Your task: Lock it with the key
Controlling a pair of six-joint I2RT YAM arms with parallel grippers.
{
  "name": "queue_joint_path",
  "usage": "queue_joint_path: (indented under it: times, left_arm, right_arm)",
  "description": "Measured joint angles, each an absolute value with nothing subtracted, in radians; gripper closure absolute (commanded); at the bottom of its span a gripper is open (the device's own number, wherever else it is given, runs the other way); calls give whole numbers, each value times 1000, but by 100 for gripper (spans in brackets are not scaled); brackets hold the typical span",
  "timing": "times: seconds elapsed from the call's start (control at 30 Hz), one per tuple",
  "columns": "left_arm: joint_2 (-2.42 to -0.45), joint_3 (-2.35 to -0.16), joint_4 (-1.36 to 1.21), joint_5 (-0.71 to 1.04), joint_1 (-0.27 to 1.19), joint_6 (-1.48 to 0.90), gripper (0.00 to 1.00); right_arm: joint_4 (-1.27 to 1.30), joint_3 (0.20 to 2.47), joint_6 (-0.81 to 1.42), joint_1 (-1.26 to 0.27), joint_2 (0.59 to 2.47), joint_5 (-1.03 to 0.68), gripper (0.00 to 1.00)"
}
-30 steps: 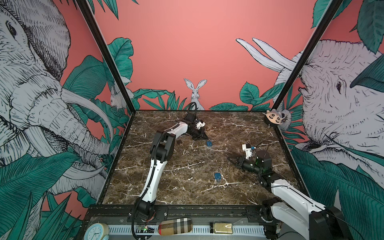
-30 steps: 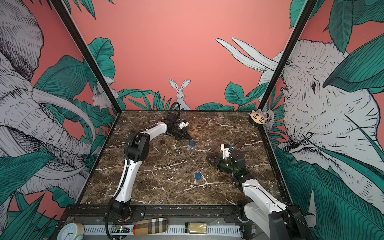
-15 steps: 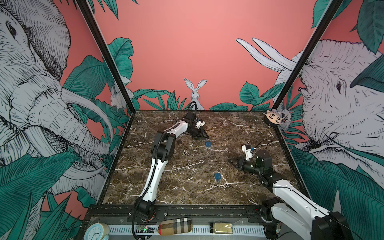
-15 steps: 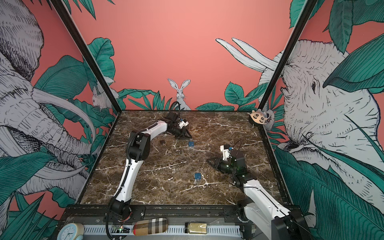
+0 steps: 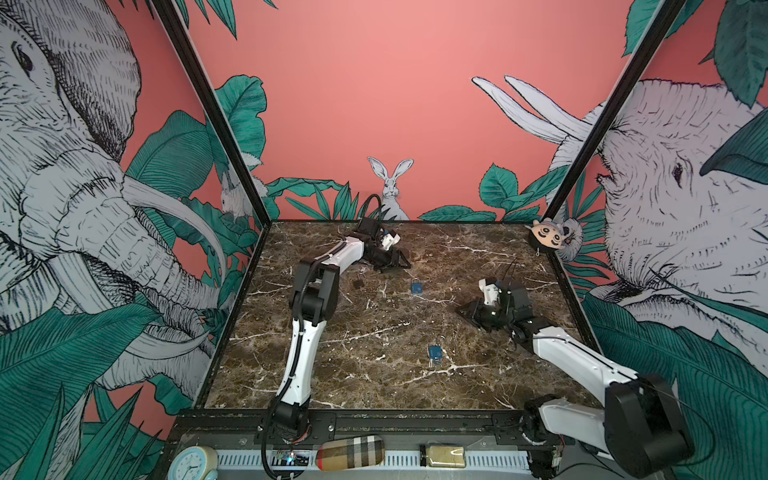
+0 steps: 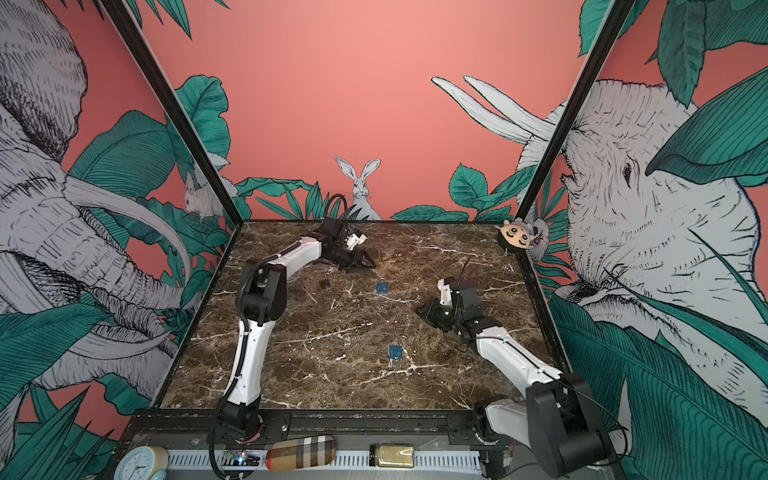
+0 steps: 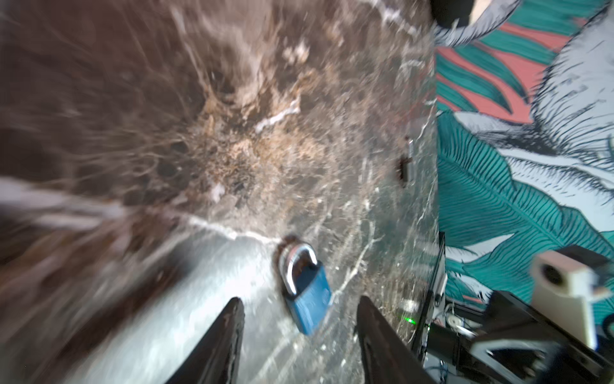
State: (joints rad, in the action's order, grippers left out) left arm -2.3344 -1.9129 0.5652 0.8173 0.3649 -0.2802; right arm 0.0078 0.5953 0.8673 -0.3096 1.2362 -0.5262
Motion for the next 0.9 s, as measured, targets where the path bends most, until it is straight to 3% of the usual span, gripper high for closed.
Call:
queue_joint_path:
  times: [0.37, 0.67, 0.9]
  left_arm:
    - [-1679, -1462, 355, 602, 346, -298, 37]
    - [-1434, -964, 233, 439, 346, -345, 34]
    - [-1219, -814, 220, 327, 344, -383, 27]
  right_arm:
    - [-33, 914, 799, -365, 1606, -421, 100]
    - [-74, 1118, 775, -400, 1842, -385, 100]
    - [-71, 1168, 778, -424, 1928, -375, 100]
